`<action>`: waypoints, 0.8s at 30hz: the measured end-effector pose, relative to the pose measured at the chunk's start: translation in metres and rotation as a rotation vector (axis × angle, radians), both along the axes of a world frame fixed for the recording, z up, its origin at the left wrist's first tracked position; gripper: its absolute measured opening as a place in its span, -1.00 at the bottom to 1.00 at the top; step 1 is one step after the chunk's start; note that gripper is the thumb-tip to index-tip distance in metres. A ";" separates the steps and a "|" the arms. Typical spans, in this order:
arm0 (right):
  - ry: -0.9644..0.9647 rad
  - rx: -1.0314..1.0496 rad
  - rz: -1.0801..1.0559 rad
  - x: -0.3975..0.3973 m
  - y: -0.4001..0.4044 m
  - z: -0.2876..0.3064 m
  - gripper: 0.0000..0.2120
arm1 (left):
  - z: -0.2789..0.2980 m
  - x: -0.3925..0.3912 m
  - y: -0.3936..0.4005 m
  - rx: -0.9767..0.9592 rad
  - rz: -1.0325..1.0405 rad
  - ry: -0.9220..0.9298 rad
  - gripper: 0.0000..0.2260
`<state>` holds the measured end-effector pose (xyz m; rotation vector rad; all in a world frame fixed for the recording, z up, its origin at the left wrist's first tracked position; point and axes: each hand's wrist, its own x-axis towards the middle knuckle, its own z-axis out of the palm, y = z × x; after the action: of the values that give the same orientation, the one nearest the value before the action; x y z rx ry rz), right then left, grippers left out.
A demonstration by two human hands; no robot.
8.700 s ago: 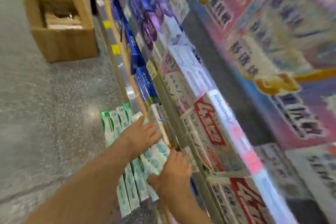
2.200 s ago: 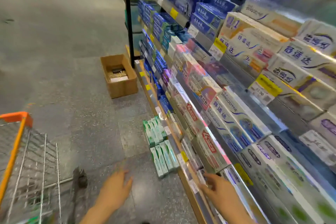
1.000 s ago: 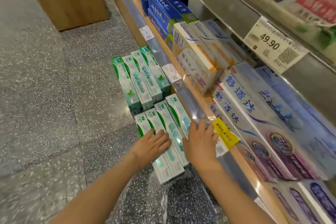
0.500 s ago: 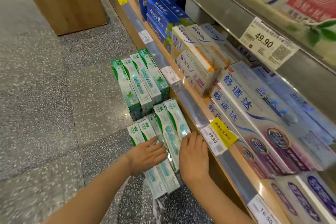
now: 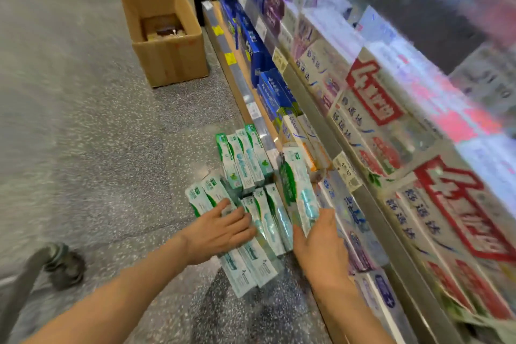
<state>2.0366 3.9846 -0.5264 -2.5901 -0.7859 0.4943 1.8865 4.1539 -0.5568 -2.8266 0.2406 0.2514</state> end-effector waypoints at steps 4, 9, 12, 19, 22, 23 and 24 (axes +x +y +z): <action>0.313 0.199 -0.052 -0.011 0.013 0.180 -0.55 | 0.201 -0.020 0.008 0.056 -0.068 -0.060 -0.31; 0.558 0.381 0.095 -0.053 0.015 0.375 -0.49 | 0.424 -0.071 -0.003 0.199 -0.153 -0.145 -0.42; 0.765 0.463 0.267 -0.087 0.008 0.479 -0.47 | 0.526 -0.119 -0.018 0.258 -0.117 -0.180 -0.71; 1.279 0.508 0.666 -0.188 -0.022 0.612 -0.38 | 0.686 -0.242 -0.097 0.423 0.010 -0.252 -0.54; 1.532 0.442 0.735 -0.238 -0.046 0.626 -0.32 | 0.717 -0.303 -0.138 0.438 0.096 -0.197 -0.47; 1.621 0.424 0.748 -0.256 -0.055 0.631 -0.34 | 0.724 -0.325 -0.152 0.435 0.129 -0.186 -0.48; 1.731 0.404 0.748 -0.276 -0.064 0.633 -0.37 | 0.730 -0.348 -0.166 0.431 0.160 -0.178 -0.49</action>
<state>1.7604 3.9206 0.1070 -0.6862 -0.8558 1.9925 1.5387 3.9874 0.1735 -2.4203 -0.0736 0.0712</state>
